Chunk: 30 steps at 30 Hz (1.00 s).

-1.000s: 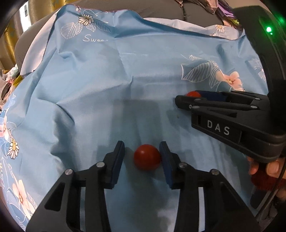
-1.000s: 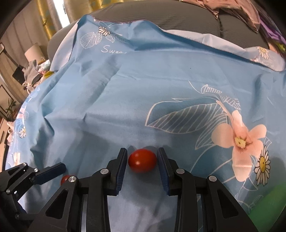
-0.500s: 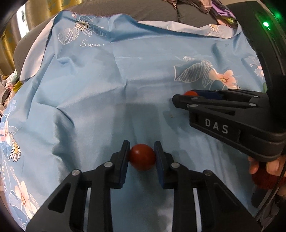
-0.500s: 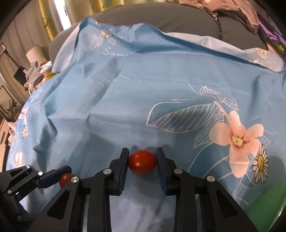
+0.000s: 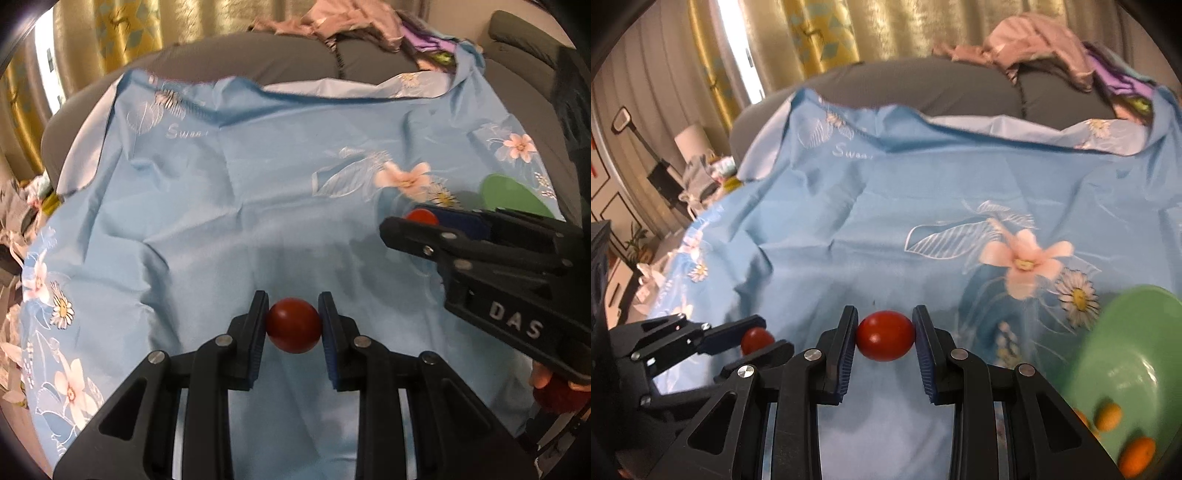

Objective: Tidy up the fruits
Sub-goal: 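Carry both cherry tomatoes with both tools over the green bowl, then open the left tool to drop its tomato while the right tool drops its tomato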

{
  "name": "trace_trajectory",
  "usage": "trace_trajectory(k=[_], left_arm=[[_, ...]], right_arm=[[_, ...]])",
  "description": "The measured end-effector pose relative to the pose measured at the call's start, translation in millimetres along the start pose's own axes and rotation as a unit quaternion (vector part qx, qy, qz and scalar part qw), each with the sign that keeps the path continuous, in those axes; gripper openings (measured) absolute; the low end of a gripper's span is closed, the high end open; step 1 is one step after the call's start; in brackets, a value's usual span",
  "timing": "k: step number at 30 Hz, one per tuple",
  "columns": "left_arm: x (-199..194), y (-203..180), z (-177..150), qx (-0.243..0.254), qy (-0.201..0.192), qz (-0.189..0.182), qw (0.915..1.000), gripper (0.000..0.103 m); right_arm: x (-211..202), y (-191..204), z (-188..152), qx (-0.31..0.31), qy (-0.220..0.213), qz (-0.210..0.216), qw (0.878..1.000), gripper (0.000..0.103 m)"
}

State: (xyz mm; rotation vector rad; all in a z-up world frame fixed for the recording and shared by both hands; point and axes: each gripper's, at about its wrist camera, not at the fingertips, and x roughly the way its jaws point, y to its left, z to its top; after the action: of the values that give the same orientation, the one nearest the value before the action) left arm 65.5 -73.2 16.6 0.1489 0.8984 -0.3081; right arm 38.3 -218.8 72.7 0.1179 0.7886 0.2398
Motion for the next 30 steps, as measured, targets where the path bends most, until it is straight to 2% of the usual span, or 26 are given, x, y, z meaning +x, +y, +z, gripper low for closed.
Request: trace_trajectory(k=[8, 16, 22, 30], left_arm=[[-34.9, -52.6, 9.3, 0.047, -0.033, -0.021, 0.9981, 0.027], [-49.5, -115.5, 18.0, 0.103, -0.045, -0.048, 0.9925, 0.027], [-38.8, -157.8, 24.7, 0.136, -0.036, -0.064, 0.9880, 0.027], [-6.8, -201.3, 30.3, 0.168, -0.005, -0.066, 0.9836, 0.027]], right_arm=[[-66.7, -24.2, -18.4, 0.017, -0.050, -0.024, 0.998, 0.032], [-118.0, -58.1, -39.3, 0.040, -0.080, -0.059, 0.994, 0.032], [-136.4, -90.6, -57.8, 0.068, -0.080, -0.087, 0.991, 0.032], [-136.2, -135.3, -75.8, 0.094, -0.050, -0.112, 0.988, 0.032]])
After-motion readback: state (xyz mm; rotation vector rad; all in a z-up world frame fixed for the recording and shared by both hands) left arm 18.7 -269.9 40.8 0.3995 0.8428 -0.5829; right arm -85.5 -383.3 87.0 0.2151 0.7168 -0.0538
